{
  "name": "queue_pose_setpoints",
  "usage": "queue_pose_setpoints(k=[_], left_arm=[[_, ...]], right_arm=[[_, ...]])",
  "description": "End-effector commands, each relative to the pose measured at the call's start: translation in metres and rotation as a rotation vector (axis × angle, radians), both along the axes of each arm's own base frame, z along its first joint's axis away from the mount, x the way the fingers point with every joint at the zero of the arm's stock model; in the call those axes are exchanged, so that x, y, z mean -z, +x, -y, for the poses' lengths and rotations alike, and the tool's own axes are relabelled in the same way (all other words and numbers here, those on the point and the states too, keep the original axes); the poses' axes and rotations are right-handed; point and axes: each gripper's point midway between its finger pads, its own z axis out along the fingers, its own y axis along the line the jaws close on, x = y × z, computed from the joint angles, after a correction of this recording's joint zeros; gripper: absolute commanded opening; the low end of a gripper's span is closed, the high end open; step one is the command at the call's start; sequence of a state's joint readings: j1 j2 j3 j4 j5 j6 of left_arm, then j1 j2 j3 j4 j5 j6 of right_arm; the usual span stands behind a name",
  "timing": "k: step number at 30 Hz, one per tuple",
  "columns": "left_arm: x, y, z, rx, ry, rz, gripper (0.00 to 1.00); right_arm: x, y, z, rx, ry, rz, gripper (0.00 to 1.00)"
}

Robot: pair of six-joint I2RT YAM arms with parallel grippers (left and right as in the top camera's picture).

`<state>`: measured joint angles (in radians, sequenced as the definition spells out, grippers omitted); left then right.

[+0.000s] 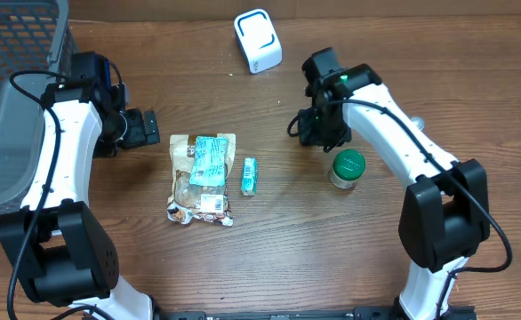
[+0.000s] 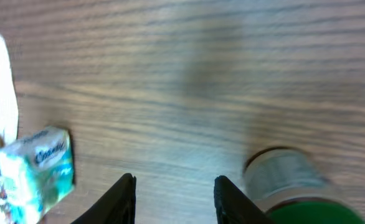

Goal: Scan the item barcode
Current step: 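Release the jar and move the right gripper over the Kleenex pack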

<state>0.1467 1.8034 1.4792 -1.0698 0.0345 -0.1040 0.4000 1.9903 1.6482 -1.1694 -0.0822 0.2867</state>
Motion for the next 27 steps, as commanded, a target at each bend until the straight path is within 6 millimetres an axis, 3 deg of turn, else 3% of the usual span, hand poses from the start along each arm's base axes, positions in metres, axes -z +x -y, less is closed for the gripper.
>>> queue_pose_setpoints(k=[1,11,20,23,27], left_arm=[[-0.001,0.006,-0.001,0.005,-0.005,0.009,0.99],[-0.001,0.006,-0.001,0.005,-0.005,0.009,1.0],[-0.001,0.006,-0.001,0.005,-0.005,0.009,1.0],[-0.001,0.006,-0.001,0.005,-0.005,0.009,1.0],[-0.001,0.006,-0.001,0.005,-0.005,0.009,1.0]], right_arm=[[0.006,-0.011,0.0,-0.008,-0.004,-0.04,0.36],[0.011,-0.038,0.059,0.038,-0.227,-0.158,0.31],[0.011,-0.036,0.078,0.125,-0.231,-0.177,0.31],[0.011,-0.035,0.064,0.13,-0.15,-0.188,0.31],[0.007,-0.04,0.02,0.032,0.058,-0.217,0.34]])
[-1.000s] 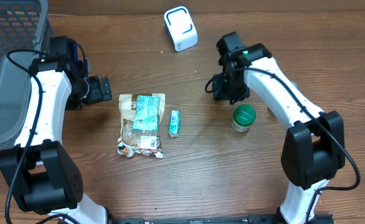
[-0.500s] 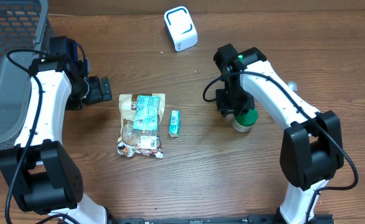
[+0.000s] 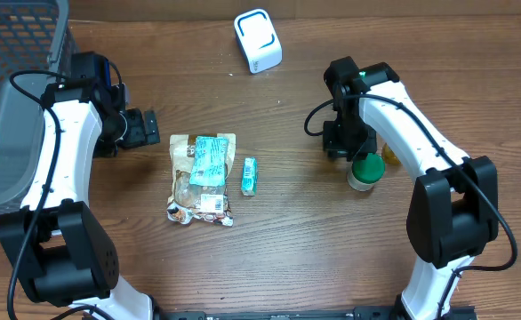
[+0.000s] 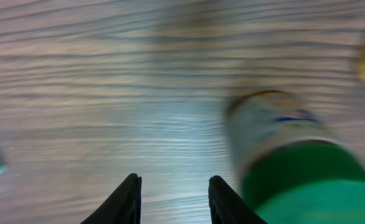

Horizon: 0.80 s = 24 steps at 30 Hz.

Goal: Scan the item barcode
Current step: 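Release the jar and move the right gripper over the Kleenex pack, then lower the right gripper onto the teal Kleenex pack and close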

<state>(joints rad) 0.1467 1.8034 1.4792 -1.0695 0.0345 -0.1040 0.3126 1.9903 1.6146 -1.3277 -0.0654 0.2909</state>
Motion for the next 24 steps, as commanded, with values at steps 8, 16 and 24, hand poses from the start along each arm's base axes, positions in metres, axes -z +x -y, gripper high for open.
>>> queue_pose_setpoints(k=[8,16,24], left_arm=[[-0.001,0.006,-0.001,0.004,-0.005,0.009,1.0],[-0.001,0.006,-0.001,0.004,-0.005,0.009,1.0],[-0.001,0.006,-0.001,0.004,-0.005,0.009,1.0]], right_arm=[[-0.016,-0.016,-0.112,-0.139,0.416,-0.016,0.34],[-0.016,-0.025,-0.169,-0.203,0.442,0.061,0.37],[0.003,-0.036,-0.18,-0.201,0.356,0.097,0.46]])
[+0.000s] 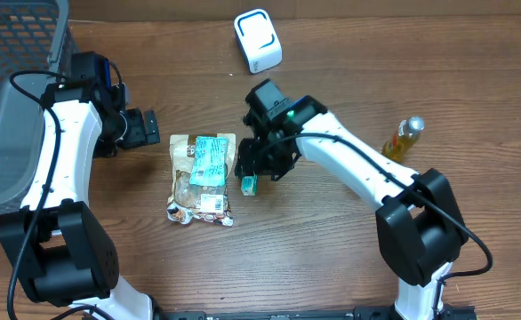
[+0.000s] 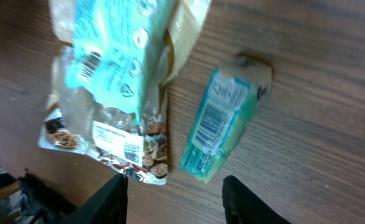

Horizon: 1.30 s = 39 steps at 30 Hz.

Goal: Scan the item barcode
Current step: 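Lower the right gripper onto the teal Kleenex pack and close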

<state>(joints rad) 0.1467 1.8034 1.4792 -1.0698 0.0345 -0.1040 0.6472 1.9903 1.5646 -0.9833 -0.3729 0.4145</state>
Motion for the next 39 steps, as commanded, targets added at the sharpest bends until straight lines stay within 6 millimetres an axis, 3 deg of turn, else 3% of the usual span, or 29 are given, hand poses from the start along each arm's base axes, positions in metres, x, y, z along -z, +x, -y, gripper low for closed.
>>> queue_pose_setpoints(k=[1,15,25,28,34,35,38,39], left_arm=[[-0.001,0.006,-0.001,0.004,-0.005,0.009,1.0],[-0.001,0.006,-0.001,0.004,-0.005,0.009,0.99],[-0.001,0.006,-0.001,0.004,-0.005,0.009,1.0],[-0.001,0.006,-0.001,0.004,-0.005,0.009,1.0],[-0.001,0.006,-0.001,0.005,-0.005,0.009,1.0],[-0.001,0.006,-0.001,0.004,-0.005,0.009,1.0],[-0.001,0.006,-0.001,0.004,-0.005,0.009,1.0],[-0.001,0.006,-0.001,0.004,-0.005,0.009,1.0]], right_arm=[[0.009,0.0,0.003,0.031,-0.042,0.009,0.46],[0.039,0.003,-0.001,0.076,-0.007,0.04,0.44],[0.041,0.006,0.002,0.08,-0.02,0.054,0.21],[0.042,0.007,0.003,0.083,-0.027,0.06,0.26],[0.043,0.008,0.005,0.087,-0.038,0.069,0.25],[0.043,0.008,0.005,0.087,-0.038,0.069,0.24],[0.043,0.008,0.005,0.087,-0.039,0.069,0.04],[0.043,0.008,0.005,0.087,-0.038,0.069,0.04]])
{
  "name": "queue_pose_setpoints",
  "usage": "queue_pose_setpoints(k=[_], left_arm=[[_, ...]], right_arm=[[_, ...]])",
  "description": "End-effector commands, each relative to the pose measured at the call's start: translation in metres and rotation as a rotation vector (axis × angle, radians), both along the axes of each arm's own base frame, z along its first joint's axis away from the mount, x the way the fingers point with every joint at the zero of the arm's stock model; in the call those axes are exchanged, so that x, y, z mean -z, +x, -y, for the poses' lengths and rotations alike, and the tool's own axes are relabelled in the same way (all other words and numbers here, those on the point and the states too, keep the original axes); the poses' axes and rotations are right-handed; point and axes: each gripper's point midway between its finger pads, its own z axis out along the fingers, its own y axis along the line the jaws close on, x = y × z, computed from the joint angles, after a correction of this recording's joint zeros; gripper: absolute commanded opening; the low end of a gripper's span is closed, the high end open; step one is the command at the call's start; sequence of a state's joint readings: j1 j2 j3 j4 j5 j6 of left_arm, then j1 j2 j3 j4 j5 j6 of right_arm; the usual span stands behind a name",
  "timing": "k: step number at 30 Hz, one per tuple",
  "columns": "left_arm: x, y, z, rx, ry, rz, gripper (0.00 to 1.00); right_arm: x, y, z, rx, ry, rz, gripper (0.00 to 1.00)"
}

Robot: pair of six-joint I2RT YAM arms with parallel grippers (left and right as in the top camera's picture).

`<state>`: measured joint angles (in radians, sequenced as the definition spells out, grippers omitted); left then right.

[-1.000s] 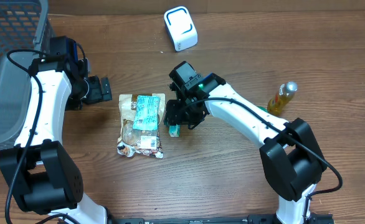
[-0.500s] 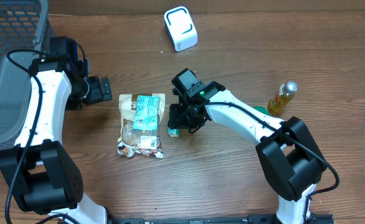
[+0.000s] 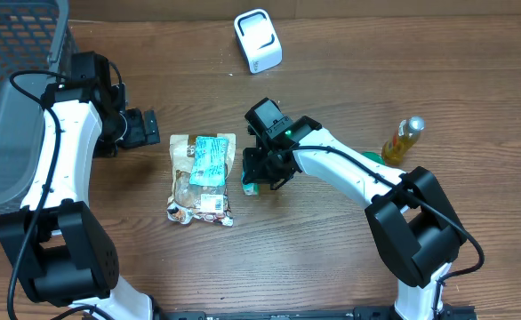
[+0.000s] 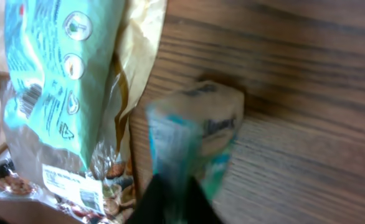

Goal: Scan the item barcode
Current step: 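Lower the right gripper onto the teal Kleenex pack and close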

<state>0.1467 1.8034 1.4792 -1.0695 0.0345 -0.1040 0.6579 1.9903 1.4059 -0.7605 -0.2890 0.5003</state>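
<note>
A small teal-and-white pack [image 4: 198, 134] lies beside a brown snack bag [image 3: 203, 178] with a teal label at mid-table. My right gripper [image 4: 173, 190] stands over the pack, its two dark fingers drawn close together on the pack's near end; that view is blurred. From overhead only a teal corner of the pack [image 3: 250, 186] shows under the right gripper [image 3: 260, 171]. The white scanner [image 3: 258, 40] sits at the back centre. My left gripper [image 3: 143, 129] rests open to the left of the snack bag, holding nothing.
A grey mesh basket [image 3: 12, 89] stands at the far left. A yellow bottle [image 3: 401, 140] stands at the right, and a bit of green lid [image 3: 368, 158] shows under my right arm.
My right gripper was open above the teal pack and the snack bag; now it is lower and shut on the pack. The left arm has not moved.
My right gripper stood open near the green-lidded jar at the right, first just left of it, then above it. It was then open over the teal pack beside the snack bag. Now it is shut on that pack. The left arm stayed put.
</note>
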Motion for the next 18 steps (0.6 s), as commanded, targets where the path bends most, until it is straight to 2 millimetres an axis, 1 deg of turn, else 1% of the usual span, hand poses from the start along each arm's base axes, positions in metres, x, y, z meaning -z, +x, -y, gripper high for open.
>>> queue_pose_setpoints(k=[1,3,6,8,10,12,15,16,18], left_arm=[[-0.001,0.006,-0.001,0.004,-0.005,0.009,1.0],[-0.001,0.006,-0.001,0.004,-0.005,0.009,1.0],[-0.001,0.006,-0.001,0.004,-0.005,0.009,1.0],[-0.001,0.006,-0.001,0.005,-0.005,0.009,1.0],[-0.001,0.006,-0.001,0.005,-0.005,0.009,1.0],[-0.001,0.006,-0.001,0.004,-0.005,0.009,1.0],[-0.001,0.006,-0.001,0.004,-0.005,0.009,1.0],[-0.001,0.006,-0.001,0.005,-0.005,0.009,1.0],[-0.001,0.006,-0.001,0.004,-0.005,0.009,1.0]], right_arm=[[0.002,0.0,0.001,0.001,-0.009,0.006,0.04],[-0.003,0.003,0.004,0.01,-0.007,0.009,0.04],[-0.019,0.007,0.013,-0.014,-0.008,0.032,0.04],[-0.028,0.011,0.024,-0.002,-0.036,0.055,0.04],[-0.033,0.014,0.038,0.021,-0.086,0.077,0.04],[-0.033,0.015,0.053,0.04,-0.156,0.095,0.04],[-0.029,0.013,0.071,0.054,-0.25,0.099,0.04],[-0.027,0.013,0.076,0.057,-0.275,0.101,0.04],[-0.025,0.012,0.079,0.057,-0.298,0.106,0.04]])
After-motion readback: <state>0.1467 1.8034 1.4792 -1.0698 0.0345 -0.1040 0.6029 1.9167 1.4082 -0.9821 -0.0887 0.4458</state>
